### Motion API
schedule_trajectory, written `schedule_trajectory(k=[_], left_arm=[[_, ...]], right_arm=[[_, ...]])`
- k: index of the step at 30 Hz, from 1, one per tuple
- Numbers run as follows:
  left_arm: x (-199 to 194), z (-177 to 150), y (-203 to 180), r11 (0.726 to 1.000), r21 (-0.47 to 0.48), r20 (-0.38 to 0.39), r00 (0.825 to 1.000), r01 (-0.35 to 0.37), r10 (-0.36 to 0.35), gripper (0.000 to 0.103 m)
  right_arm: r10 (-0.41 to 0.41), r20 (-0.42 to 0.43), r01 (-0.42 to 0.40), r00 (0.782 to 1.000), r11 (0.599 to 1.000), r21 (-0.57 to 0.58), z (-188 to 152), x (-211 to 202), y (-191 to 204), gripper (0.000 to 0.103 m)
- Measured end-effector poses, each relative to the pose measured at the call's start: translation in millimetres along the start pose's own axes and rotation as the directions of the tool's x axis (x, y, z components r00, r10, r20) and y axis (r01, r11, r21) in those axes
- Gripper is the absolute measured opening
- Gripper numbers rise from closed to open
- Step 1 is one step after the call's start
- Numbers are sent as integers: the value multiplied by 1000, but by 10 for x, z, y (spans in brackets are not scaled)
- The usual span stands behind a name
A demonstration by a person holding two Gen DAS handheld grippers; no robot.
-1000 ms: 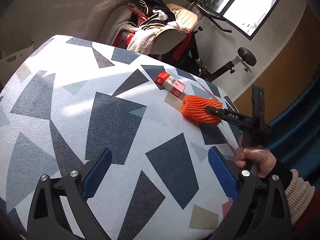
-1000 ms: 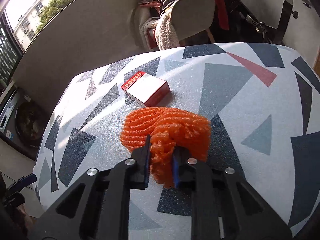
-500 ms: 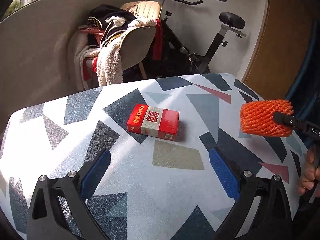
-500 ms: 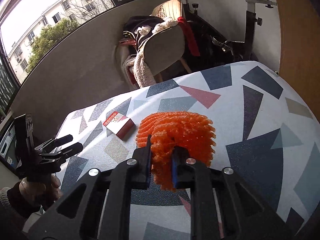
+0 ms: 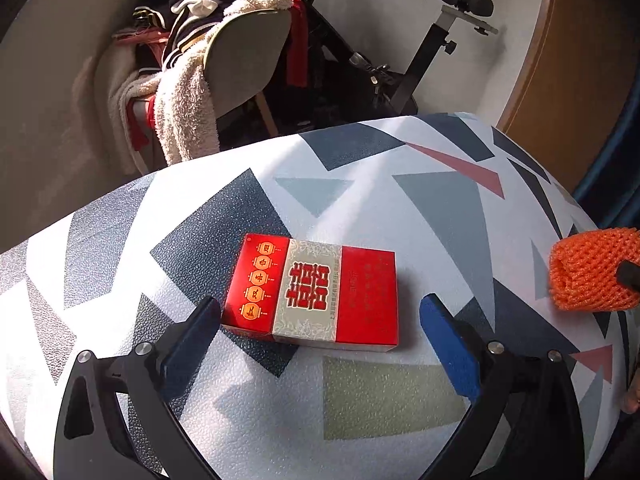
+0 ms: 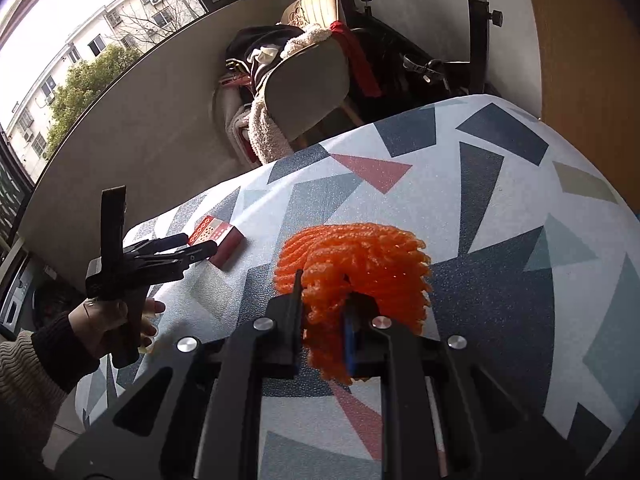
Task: Collect trash
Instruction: 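Grasp the red cigarette box with the left gripper while the right holds the foam net, then carry the red box over the bin and open the left gripper while the right carries the net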
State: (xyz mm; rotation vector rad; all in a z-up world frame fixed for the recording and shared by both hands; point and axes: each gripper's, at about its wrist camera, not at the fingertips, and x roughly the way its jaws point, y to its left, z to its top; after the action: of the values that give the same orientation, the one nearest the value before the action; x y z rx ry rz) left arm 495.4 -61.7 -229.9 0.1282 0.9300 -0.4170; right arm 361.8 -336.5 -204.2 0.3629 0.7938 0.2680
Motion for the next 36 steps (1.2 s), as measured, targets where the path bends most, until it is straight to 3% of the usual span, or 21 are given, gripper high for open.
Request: schedule_trajectory(k=[5, 7, 16, 36], left_arm=[[126, -18, -59, 996, 58, -52, 996, -69, 72, 97], [139, -34, -56, 993, 45, -79, 990, -110, 113, 86], [-534, -325, -174, 997, 13, -1, 997, -83, 83, 86], [-2591, -2343, -1045, 992, -115, 108, 992, -47, 59, 86]], right_arm=[[-2, -5, 2, 1000, 1000, -18, -14, 1, 60, 18], [-7, -9, 6, 1000, 1000, -28, -23, -2, 93, 18], [2, -1, -2, 1000, 992, -125, -148, -201, 410, 18], [49, -95, -69, 994, 973, -221, -1139, -961, 1056, 18]])
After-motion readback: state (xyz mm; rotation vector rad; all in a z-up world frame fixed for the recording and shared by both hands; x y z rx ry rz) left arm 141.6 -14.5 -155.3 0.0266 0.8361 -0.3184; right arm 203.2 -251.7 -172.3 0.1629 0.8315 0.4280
